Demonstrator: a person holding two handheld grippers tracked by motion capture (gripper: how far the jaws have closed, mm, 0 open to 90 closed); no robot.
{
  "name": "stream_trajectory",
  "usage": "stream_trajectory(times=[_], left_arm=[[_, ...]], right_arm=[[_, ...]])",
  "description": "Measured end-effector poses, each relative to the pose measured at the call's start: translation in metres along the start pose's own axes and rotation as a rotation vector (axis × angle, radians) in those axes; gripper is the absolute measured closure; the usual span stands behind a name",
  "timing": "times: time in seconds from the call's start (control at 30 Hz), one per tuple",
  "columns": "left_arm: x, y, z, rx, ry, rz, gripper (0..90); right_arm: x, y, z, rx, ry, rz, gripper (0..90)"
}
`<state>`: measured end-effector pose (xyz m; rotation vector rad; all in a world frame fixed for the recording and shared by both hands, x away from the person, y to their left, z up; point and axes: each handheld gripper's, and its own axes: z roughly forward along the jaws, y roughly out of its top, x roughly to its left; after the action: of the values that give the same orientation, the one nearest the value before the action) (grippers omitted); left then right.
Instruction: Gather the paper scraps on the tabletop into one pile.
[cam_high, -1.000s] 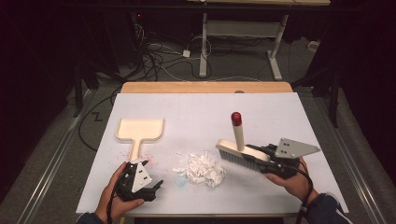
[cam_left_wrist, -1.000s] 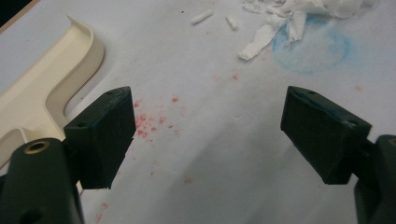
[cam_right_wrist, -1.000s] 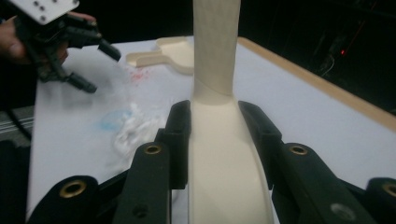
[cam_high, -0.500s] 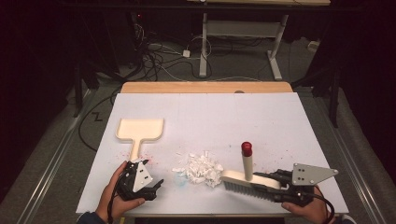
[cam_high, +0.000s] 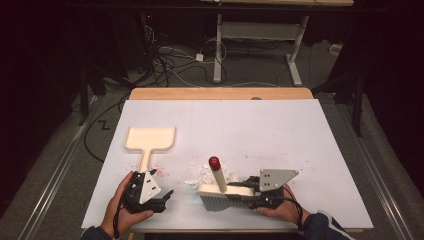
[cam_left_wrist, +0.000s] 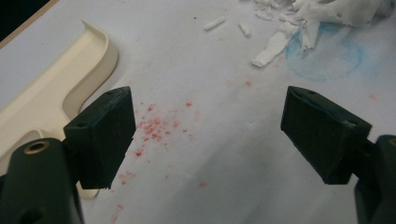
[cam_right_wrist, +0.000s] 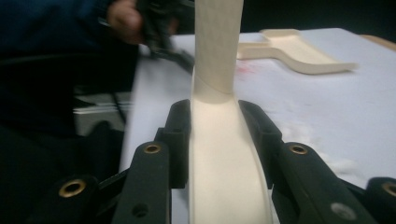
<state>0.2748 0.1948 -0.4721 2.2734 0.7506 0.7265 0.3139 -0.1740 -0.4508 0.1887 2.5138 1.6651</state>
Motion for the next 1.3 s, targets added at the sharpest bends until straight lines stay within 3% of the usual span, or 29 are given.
stream_trajectory(times=[0.07, 0.13, 0.4, 0.63, 0.83, 0.87, 0.93, 0.97, 1.0, 1.1, 1.13, 1.17, 1.3], left_arm=[[0.000, 0.000, 0.000, -0.001, 0.000, -0.002, 17.1], [0.001, -0.001, 0.000, 0.000, -0.001, -0.004, 17.1], [0.000, 0.001, 0.001, -0.002, -0.002, 0.002, 17.1], [0.000, 0.001, 0.001, 0.002, -0.007, 0.005, 17.1], [-0.001, 0.001, 0.001, -0.003, -0.005, 0.005, 17.1], [-0.001, 0.001, 0.001, -0.003, -0.005, 0.005, 17.1], [-0.001, 0.001, 0.000, -0.002, -0.005, 0.006, 17.1], [-0.001, 0.001, 0.000, -0.002, -0.005, 0.006, 17.1], [-0.001, 0.001, 0.000, -0.001, -0.005, 0.006, 17.1], [-0.001, 0.001, 0.000, -0.002, -0.007, 0.004, 17.1], [-0.002, 0.001, 0.001, -0.002, -0.009, 0.005, 17.1], [-0.002, 0.001, 0.001, -0.002, -0.012, 0.007, 17.1], [-0.004, 0.002, 0.002, 0.004, -0.018, 0.017, 17.1]], right_arm=[[-0.012, -0.001, 0.002, 0.030, -0.034, -0.008, 65.8], [-0.014, -0.001, 0.003, 0.033, -0.041, -0.011, 65.7], [-0.027, 0.006, 0.021, -0.020, -0.011, 0.024, 67.7], [-0.034, 0.013, 0.014, -0.076, -0.022, 0.063, 68.2], [-0.027, 0.027, 0.000, -0.123, -0.043, 0.049, 68.2], [-0.023, 0.032, -0.011, -0.142, -0.093, 0.048, 68.2], [-0.022, 0.034, -0.015, -0.144, -0.116, 0.044, 68.2], [-0.020, 0.036, -0.021, -0.146, -0.155, 0.040, 68.2], [-0.017, 0.037, -0.029, -0.145, -0.223, 0.027, 68.2], [-0.014, 0.034, -0.044, -0.131, -0.343, 0.004, 68.2], [-0.016, 0.027, -0.051, -0.109, -0.416, 0.002, 68.2], [-0.016, 0.027, -0.051, -0.109, -0.416, 0.002, 68.2], [-0.028, 0.009, -0.063, -0.072, -0.517, 0.032, 68.2]])
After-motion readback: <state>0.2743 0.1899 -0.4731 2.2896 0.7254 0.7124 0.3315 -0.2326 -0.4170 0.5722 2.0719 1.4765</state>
